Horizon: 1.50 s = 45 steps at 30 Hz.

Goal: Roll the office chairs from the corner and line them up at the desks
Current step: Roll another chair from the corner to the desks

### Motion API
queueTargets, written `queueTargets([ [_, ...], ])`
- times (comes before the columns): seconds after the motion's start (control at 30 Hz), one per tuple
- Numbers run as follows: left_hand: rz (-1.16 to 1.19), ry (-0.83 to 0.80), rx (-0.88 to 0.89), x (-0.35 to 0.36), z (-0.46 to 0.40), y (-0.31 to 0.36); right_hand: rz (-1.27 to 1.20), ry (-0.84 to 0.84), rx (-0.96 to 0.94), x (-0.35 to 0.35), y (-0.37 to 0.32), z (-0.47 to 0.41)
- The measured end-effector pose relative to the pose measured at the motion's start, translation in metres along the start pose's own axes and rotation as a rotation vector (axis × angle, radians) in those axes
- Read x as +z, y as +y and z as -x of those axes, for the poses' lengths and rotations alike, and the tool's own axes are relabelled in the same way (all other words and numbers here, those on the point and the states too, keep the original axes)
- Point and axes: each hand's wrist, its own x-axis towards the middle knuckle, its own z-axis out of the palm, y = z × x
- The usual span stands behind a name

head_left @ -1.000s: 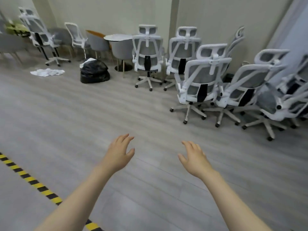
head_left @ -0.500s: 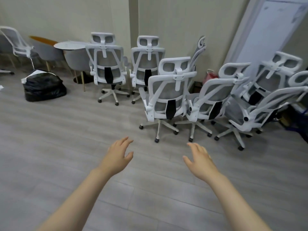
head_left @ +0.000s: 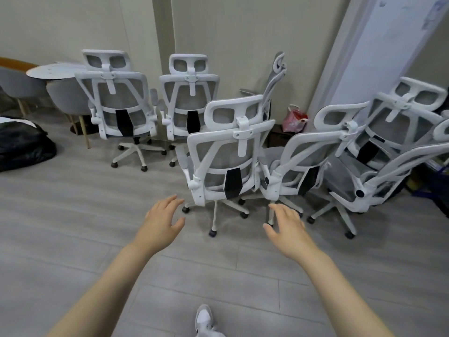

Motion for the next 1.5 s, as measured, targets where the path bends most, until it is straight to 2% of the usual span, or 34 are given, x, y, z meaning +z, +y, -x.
queueTargets([
  [0.27,0.023,-0.017,0.043,0.000,-0.191,-0.015,0.025,-0.012,0.071,-0.006,0.004,-0.169],
  [0.53,-0.013,0.015,0.060,-0.007,-0.321,-0.018,-0.033,0.029,0.058,-0.030,0.017,-0.304],
  [0.83,-0.056,0.193,0.042,-0.012,-0.469,0.003,-0.059,0.087,-0.097,-0.083,0.045,-0.481],
  [1.0,0.017,0.253,-0.005,0.004,-0.530,0.030,-0.101,0.097,-0.238,-0.113,0.054,-0.575],
  [1.2,0.173,0.263,-0.142,0.019,-0.562,0.045,-0.206,-0.011,-0.358,-0.107,0.053,-0.652],
  [1.27,0.170,0.258,-0.197,0.018,-0.560,0.042,-0.281,0.047,-0.394,-0.098,0.047,-0.662],
  [1.43,0.209,0.262,-0.200,0.019,-0.550,0.038,-0.519,0.460,-0.445,-0.065,0.034,-0.659],
  [1.5,0.205,0.281,-0.198,0.020,-0.540,0.037,-0.565,0.531,-0.468,-0.056,0.029,-0.656],
])
